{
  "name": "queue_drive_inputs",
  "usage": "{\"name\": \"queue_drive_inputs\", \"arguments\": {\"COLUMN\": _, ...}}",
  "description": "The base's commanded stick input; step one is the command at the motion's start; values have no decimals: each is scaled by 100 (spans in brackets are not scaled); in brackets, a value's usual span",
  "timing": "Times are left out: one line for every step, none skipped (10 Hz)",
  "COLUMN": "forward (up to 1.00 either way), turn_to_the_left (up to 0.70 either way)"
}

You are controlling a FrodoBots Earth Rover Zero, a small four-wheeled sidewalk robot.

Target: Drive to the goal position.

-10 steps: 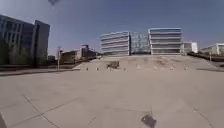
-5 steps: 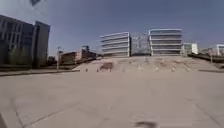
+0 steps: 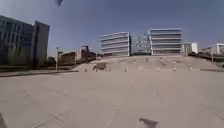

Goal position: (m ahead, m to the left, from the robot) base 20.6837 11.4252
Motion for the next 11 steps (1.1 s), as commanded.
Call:
{"name": "queue_drive_inputs", "arguments": {"forward": 70, "turn_to_the_left": 35}}
{"name": "queue_drive_inputs", "arguments": {"forward": 70, "turn_to_the_left": 35}}
{"name": "queue_drive_inputs", "arguments": {"forward": 70, "turn_to_the_left": 35}}
{"name": "queue_drive_inputs", "arguments": {"forward": 70, "turn_to_the_left": 35}}
{"name": "queue_drive_inputs", "arguments": {"forward": 70, "turn_to_the_left": 21}}
{"name": "queue_drive_inputs", "arguments": {"forward": 70, "turn_to_the_left": 2}}
{"name": "queue_drive_inputs", "arguments": {"forward": 70, "turn_to_the_left": 0}}
{"name": "queue_drive_inputs", "arguments": {"forward": 70, "turn_to_the_left": 0}}
{"name": "queue_drive_inputs", "arguments": {"forward": 70, "turn_to_the_left": 0}}
{"name": "queue_drive_inputs", "arguments": {"forward": 70, "turn_to_the_left": 0}}
{"name": "queue_drive_inputs", "arguments": {"forward": 70, "turn_to_the_left": 0}}
